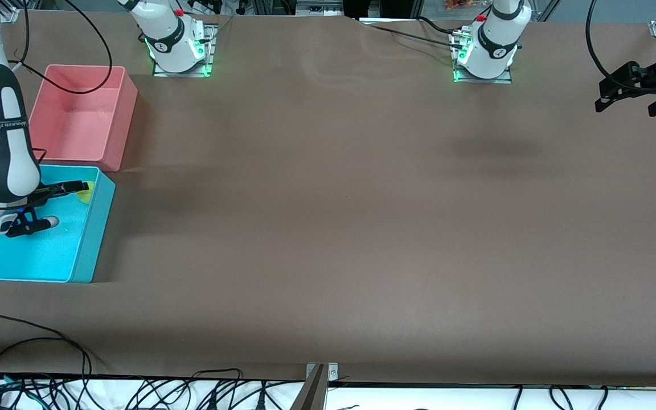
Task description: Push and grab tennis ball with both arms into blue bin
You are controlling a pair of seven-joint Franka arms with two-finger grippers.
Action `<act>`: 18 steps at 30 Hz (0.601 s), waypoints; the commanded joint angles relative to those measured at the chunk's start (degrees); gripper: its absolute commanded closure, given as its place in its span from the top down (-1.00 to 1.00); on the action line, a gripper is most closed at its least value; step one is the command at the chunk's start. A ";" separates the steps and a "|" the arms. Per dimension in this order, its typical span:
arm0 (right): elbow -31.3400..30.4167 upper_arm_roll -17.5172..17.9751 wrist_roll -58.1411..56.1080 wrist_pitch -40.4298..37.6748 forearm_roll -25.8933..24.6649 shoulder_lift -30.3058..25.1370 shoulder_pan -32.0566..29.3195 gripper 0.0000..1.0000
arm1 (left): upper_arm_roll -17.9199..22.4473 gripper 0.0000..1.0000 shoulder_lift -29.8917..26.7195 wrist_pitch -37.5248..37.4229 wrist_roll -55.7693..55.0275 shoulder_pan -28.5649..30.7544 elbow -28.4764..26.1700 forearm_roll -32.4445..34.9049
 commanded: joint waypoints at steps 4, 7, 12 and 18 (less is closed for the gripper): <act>11.09 -0.16 3.08 -13.16 -1.26 -1.17 4.60 1.00 | -0.03 1.00 0.89 -1.21 -0.17 -0.03 1.91 -1.00; 11.80 -0.16 5.80 -15.62 -1.34 -2.84 6.62 1.00 | -0.03 1.00 0.89 -1.21 -0.17 -0.03 1.91 -1.00; 11.80 0.10 8.62 -16.16 -2.05 -6.53 9.61 1.00 | -0.03 1.00 0.89 -1.21 -0.08 -0.03 2.00 -1.00; 11.80 0.10 10.73 -15.11 -1.87 -7.68 10.84 1.00 | 0.06 1.00 0.89 -1.21 -0.08 -0.03 2.00 -1.00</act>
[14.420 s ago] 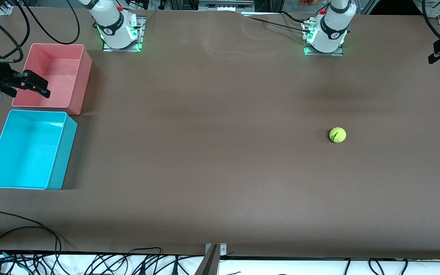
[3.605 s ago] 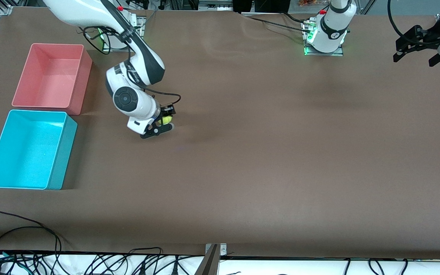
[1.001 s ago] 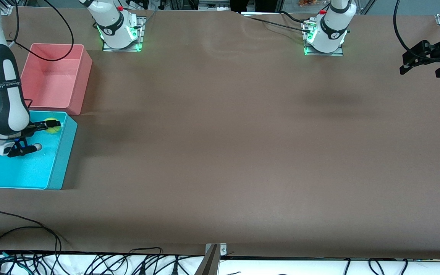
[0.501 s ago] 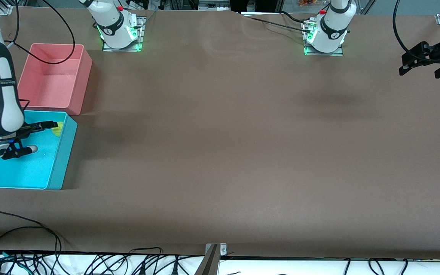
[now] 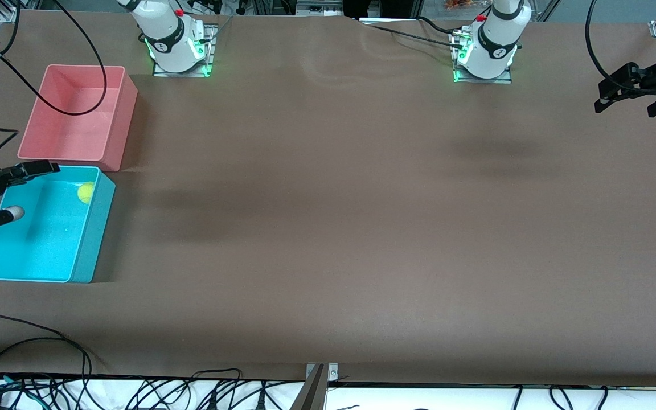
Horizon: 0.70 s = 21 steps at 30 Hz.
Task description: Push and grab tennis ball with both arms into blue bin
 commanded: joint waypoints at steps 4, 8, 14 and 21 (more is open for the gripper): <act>0.05 -0.12 3.04 1.55 -0.17 -2.06 0.48 1.00 | 0.07 1.00 0.79 -1.21 -0.08 0.15 2.17 -0.91; -0.04 0.06 3.13 2.26 0.01 -2.58 0.57 1.00 | 0.07 1.00 0.88 -1.21 -0.16 0.33 2.95 -0.83; -6.61 -0.03 5.05 5.76 -0.08 -6.79 1.19 1.00 | 0.15 1.00 0.88 -1.12 -0.08 0.59 4.10 -0.83; -20.94 0.24 9.27 14.20 -0.08 -16.11 1.45 1.00 | 0.15 1.00 0.88 -1.12 -0.17 0.59 4.19 -0.83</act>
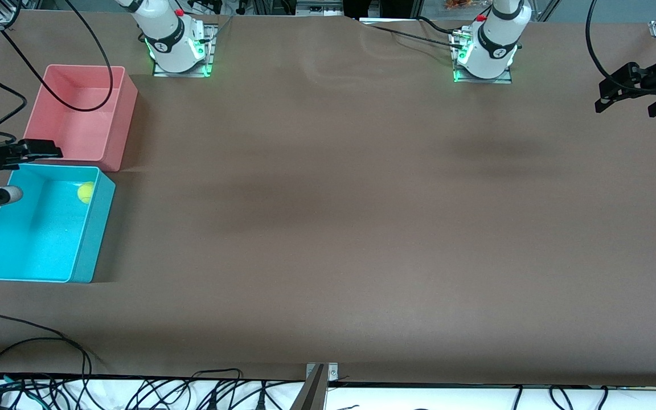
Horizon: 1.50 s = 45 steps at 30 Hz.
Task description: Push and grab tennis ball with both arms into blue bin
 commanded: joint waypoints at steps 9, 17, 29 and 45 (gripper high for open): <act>-25.35 1.72 8.47 13.51 -0.96 -18.94 3.01 1.00 | 0.02 1.00 0.88 -1.14 0.10 0.37 1.87 -0.91; -30.37 1.99 12.52 18.00 -0.70 -25.19 3.28 1.00 | 0.02 1.00 0.88 -1.14 0.19 0.37 1.87 -0.91; -29.76 5.76 12.60 17.74 -0.61 -25.28 0.91 1.00 | 0.02 1.00 0.88 -1.14 0.19 0.37 1.87 -0.83; -29.49 9.64 19.20 21.87 0.35 -25.37 -1.82 1.00 | 0.02 1.00 0.88 -1.14 0.19 0.37 1.87 -0.91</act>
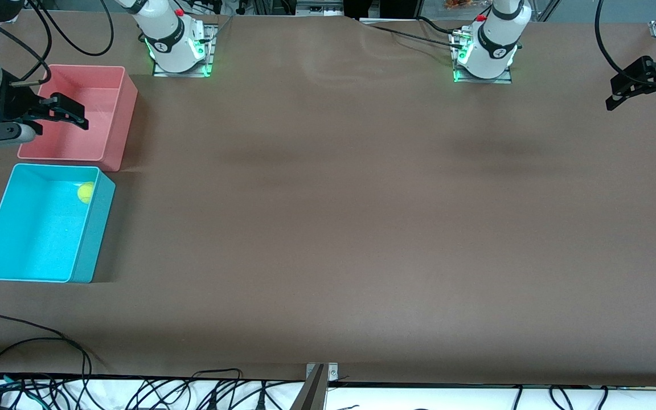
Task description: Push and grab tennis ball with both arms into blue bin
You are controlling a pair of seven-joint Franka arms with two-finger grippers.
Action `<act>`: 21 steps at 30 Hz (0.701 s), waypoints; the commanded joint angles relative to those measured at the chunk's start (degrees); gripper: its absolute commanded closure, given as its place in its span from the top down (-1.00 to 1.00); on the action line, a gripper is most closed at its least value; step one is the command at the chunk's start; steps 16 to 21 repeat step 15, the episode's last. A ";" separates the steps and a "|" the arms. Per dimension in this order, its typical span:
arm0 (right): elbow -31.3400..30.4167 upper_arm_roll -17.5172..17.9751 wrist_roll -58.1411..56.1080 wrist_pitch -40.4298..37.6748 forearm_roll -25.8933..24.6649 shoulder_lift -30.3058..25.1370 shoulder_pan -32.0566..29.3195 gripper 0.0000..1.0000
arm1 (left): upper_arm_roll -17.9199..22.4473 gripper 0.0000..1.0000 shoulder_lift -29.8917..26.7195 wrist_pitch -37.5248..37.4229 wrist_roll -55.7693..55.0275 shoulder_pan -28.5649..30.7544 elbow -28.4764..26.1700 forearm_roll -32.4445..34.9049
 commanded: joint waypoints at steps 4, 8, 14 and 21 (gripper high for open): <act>-0.89 -0.92 0.36 0.64 1.57 -1.22 -1.06 1.00 | 0.01 1.00 0.92 -1.14 0.19 0.30 1.87 -0.91; -0.81 -1.00 0.01 0.29 1.48 -1.22 -0.97 1.00 | 0.01 1.00 0.83 -1.14 0.19 0.21 1.87 -0.83; 0.25 -1.00 -0.08 -1.81 1.48 -0.96 -0.97 1.00 | 0.01 1.00 0.92 -1.14 0.19 0.30 1.87 -0.83; 0.25 -1.00 -0.16 -1.99 1.48 -0.87 -0.97 1.00 | 0.01 1.00 0.92 -1.14 0.19 0.30 1.87 -0.83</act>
